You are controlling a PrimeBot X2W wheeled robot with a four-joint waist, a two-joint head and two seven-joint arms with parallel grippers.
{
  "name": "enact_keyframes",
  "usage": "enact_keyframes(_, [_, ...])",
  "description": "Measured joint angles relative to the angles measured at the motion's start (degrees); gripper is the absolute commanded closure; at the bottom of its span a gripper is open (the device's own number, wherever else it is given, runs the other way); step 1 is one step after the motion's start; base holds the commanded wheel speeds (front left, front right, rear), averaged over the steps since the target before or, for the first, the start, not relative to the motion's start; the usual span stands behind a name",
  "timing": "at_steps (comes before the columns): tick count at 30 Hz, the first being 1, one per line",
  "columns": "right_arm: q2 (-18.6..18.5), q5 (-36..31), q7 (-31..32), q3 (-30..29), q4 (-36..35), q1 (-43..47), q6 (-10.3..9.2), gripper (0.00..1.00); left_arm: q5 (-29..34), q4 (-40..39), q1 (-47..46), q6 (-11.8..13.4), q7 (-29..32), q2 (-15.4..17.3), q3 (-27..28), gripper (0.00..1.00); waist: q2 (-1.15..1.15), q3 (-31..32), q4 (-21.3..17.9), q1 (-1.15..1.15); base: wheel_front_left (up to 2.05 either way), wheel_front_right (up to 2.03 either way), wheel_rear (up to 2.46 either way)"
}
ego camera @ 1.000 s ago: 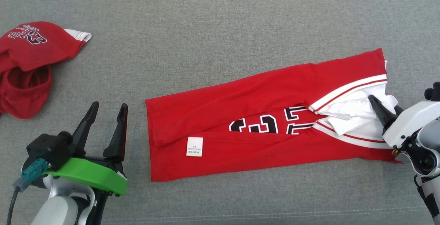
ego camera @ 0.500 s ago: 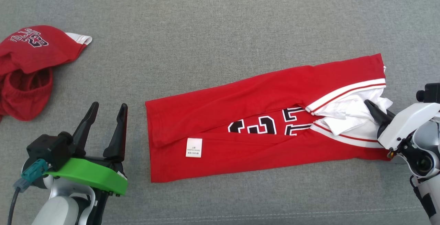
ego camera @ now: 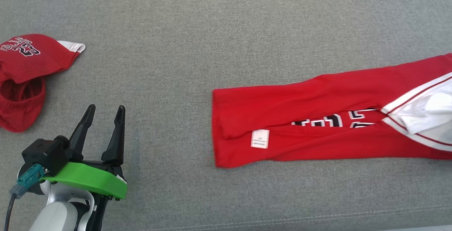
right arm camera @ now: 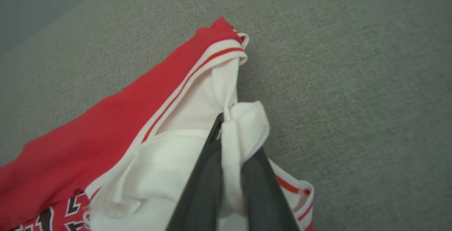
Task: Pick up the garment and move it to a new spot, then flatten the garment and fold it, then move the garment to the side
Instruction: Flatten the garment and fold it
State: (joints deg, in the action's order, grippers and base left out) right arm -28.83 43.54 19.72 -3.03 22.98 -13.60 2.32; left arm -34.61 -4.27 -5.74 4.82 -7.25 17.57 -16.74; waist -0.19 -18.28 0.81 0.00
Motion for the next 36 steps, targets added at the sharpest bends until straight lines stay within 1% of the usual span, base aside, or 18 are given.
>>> enact_keyframes(3, [-1.6, 1.4, 0.0, -2.4, -0.5, 0.0, -0.91, 1.0, 0.0, 0.1, 0.1, 0.0, -0.2, 0.0, 0.0, 0.0, 0.0, 0.3, -0.4, 0.0, 0.0, 0.0, 0.0])
enact_keyframes(5, [-1.7, 2.7, 0.0, -3.2, -1.7, 0.0, -0.78, 1.0, 0.0, 0.3, 0.1, 0.0, -0.4, 0.0, 0.0, 0.0, 0.0, 0.6, -0.7, 0.0, 0.0, 0.0, 0.0])
enact_keyframes(6, [-1.3, 3.9, 0.4, -3.3, -2.7, 0.0, -0.13, 1.0, 0.0, 0.4, 0.1, 0.0, -0.4, 0.0, 0.0, 0.0, 0.0, 0.8, -0.8, 0.0, 0.0, 0.0, 0.0])
enact_keyframes(9, [2.9, 9.8, 2.8, -1.8, -6.8, 0.0, 2.65, 1.0, 0.0, 0.7, 0.2, 0.0, -0.5, -0.2, -0.1, 0.0, 0.0, 1.3, -1.1, 0.0, 0.0, 0.0, 0.0])
enact_keyframes(11, [5.4, 12.0, 5.1, 0.7, -9.9, 0.1, 3.75, 1.0, 0.0, 0.7, 0.5, 0.0, -0.5, -0.3, -0.2, 0.0, 0.0, 1.7, -1.2, 0.0, 0.0, 0.0, 0.0])
enact_keyframes(14, [7.9, 15.2, 7.4, 4.1, -15.0, 0.1, 4.3, 1.0, 0.0, 0.8, 1.0, 0.0, -0.5, -0.4, -0.4, 0.0, 0.0, 1.9, -1.4, 0.0, 0.0, 0.0, 0.0])
enact_keyframes(17, [10.2, 16.0, 8.5, 8.0, -19.2, 0.1, 4.41, 1.0, 0.0, 0.8, 1.1, 0.0, -0.5, -0.4, -0.3, 0.0, 0.0, 2.0, -1.5, 0.0, 0.0, 0.0, 0.0])
enact_keyframes(20, [12.1, 15.7, 8.7, 11.2, -21.7, 0.3, 4.39, 1.0, 0.0, 0.8, 1.2, 0.0, -0.4, -0.4, -0.5, 0.0, 0.0, 2.0, -1.8, 0.0, 0.0, 0.0, 0.0])
enact_keyframes(24, [13.1, 12.1, 8.7, 15.8, -23.2, 1.5, 4.38, 1.0, 0.0, 0.8, 1.2, 0.0, -0.4, -0.4, -0.8, 0.0, 0.0, 2.0, -1.9, 0.0, 0.0, 0.0, 0.0])
enact_keyframes(26, [14.2, 10.0, 8.5, 18.0, -23.2, 1.8, 4.38, 1.0, 0.0, 0.8, 1.2, 0.0, -0.4, -0.4, -1.1, 0.0, 0.0, 1.9, -1.8, 0.0, 0.0, 0.0, 0.0])
enact_keyframes(27, [14.2, 10.0, 8.5, 18.0, -23.2, 1.8, 4.38, 1.0, 0.0, 0.8, 1.2, 0.0, -0.4, -0.4, -1.1, 0.0, 0.0, 1.9, -1.8, 0.0, 0.0, 0.0, 0.0])
enact_keyframes(29, [15.2, 7.4, 7.6, 19.9, -23.2, 1.9, 4.38, 1.0, 0.0, 0.8, 1.2, 0.0, -0.3, -0.4, -1.4, 0.0, 0.0, 1.8, -1.8, 0.0, 0.0, 0.0, 0.0])
enact_keyframes(30, [16.5, 4.7, 6.3, 21.1, -23.1, 1.9, 4.34, 1.0, 0.0, 0.9, 1.2, 0.0, -0.3, -0.4, -1.5, 0.0, 0.0, 1.7, -1.8, 0.0, 0.0, 0.0, 0.0])
enact_keyframes(33, [18.4, 1.8, 4.7, 23.0, -22.7, 1.8, 4.03, 1.0, 0.0, 1.1, 1.1, 0.0, 0.0, -0.5, -1.9, 0.0, 0.0, 1.4, -1.5, 0.0, 0.0, 0.0, 0.0])
enact_keyframes(34, [19.2, 0.9, 4.4, 24.0, -22.5, 1.7, 3.54, 1.0, 0.0, 1.1, 1.1, 0.0, 0.0, -0.5, -1.8, 0.0, 0.0, 1.4, -1.5, 0.0, 0.0, 0.0, 0.0])
enact_keyframes(36, [20.6, -0.7, 3.7, 26.0, -22.2, 1.7, 3.55, 1.0, 0.0, 1.4, 1.1, 0.0, 0.0, -0.5, -1.8, 0.0, 0.0, 1.3, -1.4, 0.0, 0.0, 0.0, 0.0])
